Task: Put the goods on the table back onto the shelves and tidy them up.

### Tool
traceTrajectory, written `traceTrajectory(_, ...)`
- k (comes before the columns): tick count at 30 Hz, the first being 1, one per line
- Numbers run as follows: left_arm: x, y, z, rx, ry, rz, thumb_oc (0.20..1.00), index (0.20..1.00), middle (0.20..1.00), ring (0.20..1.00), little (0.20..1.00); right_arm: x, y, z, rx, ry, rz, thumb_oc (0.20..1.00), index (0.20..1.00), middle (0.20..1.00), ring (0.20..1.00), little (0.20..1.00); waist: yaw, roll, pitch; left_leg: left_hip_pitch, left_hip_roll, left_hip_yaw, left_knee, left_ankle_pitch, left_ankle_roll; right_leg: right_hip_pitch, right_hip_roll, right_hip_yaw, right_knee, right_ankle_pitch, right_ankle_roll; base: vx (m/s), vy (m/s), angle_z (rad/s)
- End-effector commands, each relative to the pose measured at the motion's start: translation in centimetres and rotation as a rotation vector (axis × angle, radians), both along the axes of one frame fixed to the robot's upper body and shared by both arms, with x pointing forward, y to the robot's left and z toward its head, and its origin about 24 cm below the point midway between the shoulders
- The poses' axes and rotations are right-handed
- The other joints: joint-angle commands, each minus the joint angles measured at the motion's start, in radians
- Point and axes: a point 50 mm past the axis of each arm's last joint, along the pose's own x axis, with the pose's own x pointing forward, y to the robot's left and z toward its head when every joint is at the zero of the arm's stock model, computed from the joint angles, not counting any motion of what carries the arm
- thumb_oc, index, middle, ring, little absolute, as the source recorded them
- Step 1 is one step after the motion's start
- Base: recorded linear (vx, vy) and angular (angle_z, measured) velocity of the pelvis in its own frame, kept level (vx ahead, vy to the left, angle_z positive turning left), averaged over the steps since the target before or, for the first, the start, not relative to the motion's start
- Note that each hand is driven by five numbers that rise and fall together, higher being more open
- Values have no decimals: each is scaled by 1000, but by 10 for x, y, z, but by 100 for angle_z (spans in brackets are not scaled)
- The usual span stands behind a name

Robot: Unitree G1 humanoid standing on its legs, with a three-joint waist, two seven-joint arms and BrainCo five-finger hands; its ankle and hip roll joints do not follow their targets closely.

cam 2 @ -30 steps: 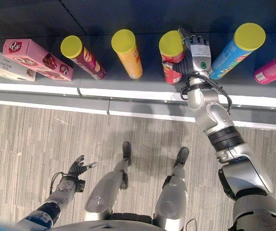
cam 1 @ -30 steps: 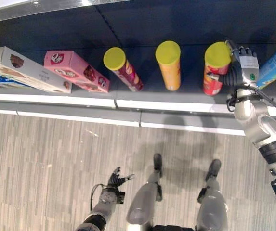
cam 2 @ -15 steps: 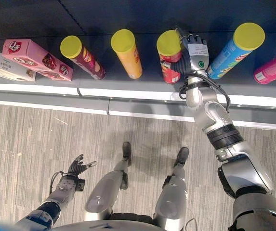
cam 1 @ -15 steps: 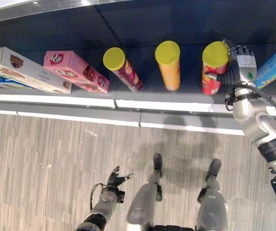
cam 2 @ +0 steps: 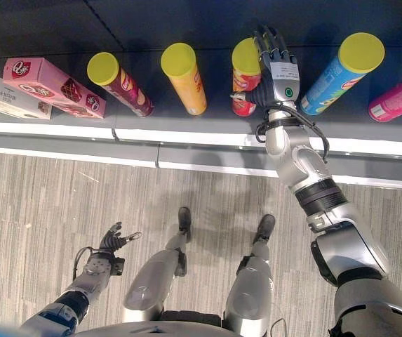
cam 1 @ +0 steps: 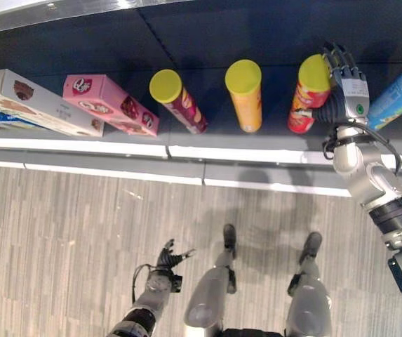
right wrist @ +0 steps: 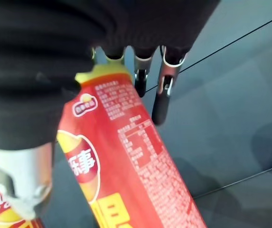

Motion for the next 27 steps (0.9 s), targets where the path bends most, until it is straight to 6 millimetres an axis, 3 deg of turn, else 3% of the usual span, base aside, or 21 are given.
traceTrajectory(1,-4,7,-5,53,41,0,1000,1000,1000,1000,1000,-5,19,22,18,-112,79,1000,1000,1000,1000,1000,10,-52,-67,-23,38,-56,4,-97,-36,-72,-116,67,180,-126,73,0,0,0)
traceTrajectory(10,-2,9,-4,60,48,18,1000,1000,1000,1000,1000,-30,36,25,-2,-183,211,1000,1000,1000,1000,1000,-6,-76,-84,-1,50,-43,4,-102,-44,-51,-104,68,166,-130,71,0,-2,-1)
traceTrajectory(16,-13,12,-12,49,95,32,1000,1000,1000,1000,1000,-54,42,-1,40,-59,361,1000,1000,1000,1000,1000,-27,-116,-133,42,72,-19,4,-116,-54,0,-81,65,135,-134,65,37,-22,-11)
traceTrajectory(19,-22,19,-15,59,126,41,1000,1000,1000,1000,1000,-72,41,-29,84,120,486,1000,1000,1000,1000,1000,-46,-149,-174,87,86,0,4,-128,-59,44,-67,63,114,-138,63,73,-37,-24)
traceTrajectory(20,-26,24,-16,63,137,44,1000,1000,1000,1000,1000,-82,40,-47,144,266,583,1000,1000,1000,1000,1000,-59,-165,-197,111,93,11,4,-133,-61,65,-57,61,109,-144,61,65,-35,-23)
traceTrajectory(24,-36,31,-20,64,171,36,1000,1000,1000,1000,1000,-101,37,-73,243,491,717,1000,1000,1000,1000,1000,-69,-179,-233,152,102,23,4,-142,-65,103,-43,57,103,-157,57,65,-30,-10)
traceTrajectory(25,-43,34,-23,64,189,31,1000,1000,1000,1000,1000,-110,27,-99,353,656,744,1000,1000,1000,1000,1000,-75,-186,-259,178,110,32,4,-146,-69,126,-36,52,105,-167,57,94,-51,-13)
traceTrajectory(27,-49,31,-26,43,207,18,1000,1000,1000,1000,1000,-114,18,-125,426,814,734,1000,1000,1000,1000,1000,-78,-193,-283,203,118,40,4,-149,-72,147,-31,50,109,-177,54,62,-44,-5)
